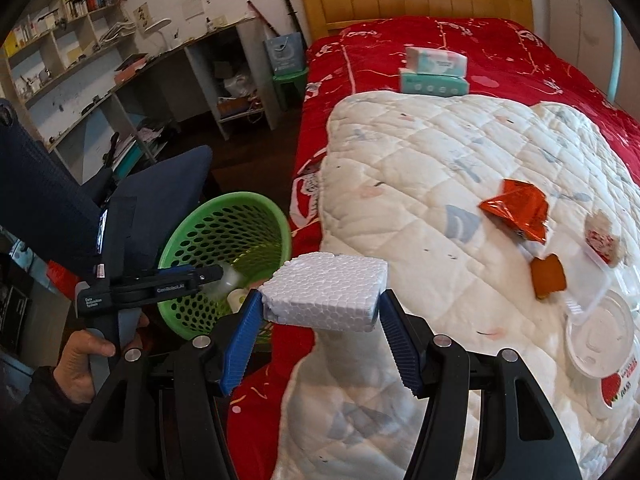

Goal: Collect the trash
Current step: 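Carry the white foam block over the green basket and open the right tool, then move both tools back toward the remaining trash on the bed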

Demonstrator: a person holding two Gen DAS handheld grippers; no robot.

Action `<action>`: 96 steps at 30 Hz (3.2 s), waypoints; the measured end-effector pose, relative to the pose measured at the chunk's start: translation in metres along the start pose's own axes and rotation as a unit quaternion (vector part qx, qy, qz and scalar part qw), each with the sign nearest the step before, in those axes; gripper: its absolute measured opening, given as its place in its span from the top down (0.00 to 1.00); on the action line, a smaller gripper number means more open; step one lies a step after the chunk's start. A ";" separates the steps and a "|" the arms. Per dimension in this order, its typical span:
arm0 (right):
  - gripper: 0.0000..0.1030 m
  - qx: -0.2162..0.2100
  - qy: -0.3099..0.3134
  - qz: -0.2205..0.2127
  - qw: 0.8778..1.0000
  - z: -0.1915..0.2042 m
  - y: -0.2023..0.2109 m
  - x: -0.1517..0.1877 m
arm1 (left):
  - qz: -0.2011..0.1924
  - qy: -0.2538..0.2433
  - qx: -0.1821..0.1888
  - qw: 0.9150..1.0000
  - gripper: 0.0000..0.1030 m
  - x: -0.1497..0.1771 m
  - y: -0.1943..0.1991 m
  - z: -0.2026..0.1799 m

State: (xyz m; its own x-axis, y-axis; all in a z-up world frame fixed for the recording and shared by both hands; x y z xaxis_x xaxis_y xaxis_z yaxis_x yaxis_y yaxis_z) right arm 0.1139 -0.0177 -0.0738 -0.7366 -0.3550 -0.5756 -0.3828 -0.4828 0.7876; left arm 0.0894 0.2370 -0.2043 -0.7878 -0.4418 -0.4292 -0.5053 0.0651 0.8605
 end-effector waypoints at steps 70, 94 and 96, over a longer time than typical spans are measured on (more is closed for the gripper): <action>0.19 0.065 -0.031 -0.015 0.997 -0.039 0.012 0.010 | -0.069 -0.034 0.012 0.997 0.31 0.014 0.092 -0.050; 0.17 0.219 -0.111 -0.017 0.969 -0.237 0.110 0.097 | -0.044 -0.114 0.047 0.991 0.29 0.013 0.075 -0.163; 0.17 0.219 -0.107 -0.009 0.970 -0.243 0.106 0.099 | -0.042 -0.118 0.050 0.991 0.29 0.012 0.074 -0.171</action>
State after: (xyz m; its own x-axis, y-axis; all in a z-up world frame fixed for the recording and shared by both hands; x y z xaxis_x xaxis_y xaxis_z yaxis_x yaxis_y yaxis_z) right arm 0.1360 -0.2982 -0.1009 -0.8082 -0.1534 -0.5687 -0.5626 -0.0849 0.8224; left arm 0.1030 0.0833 -0.0992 -0.7964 -0.2278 -0.5603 -0.5952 0.1306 0.7929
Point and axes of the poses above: each gripper's, at about its wrist camera, not at the fingertips, and y roughly against the way its jaws point, z to its left, x to its underside, the point moved 3 cm from there along -y, roughly the way its jaws point, and after that the axes turned 3 degrees about -y, right-handed, at the moved point
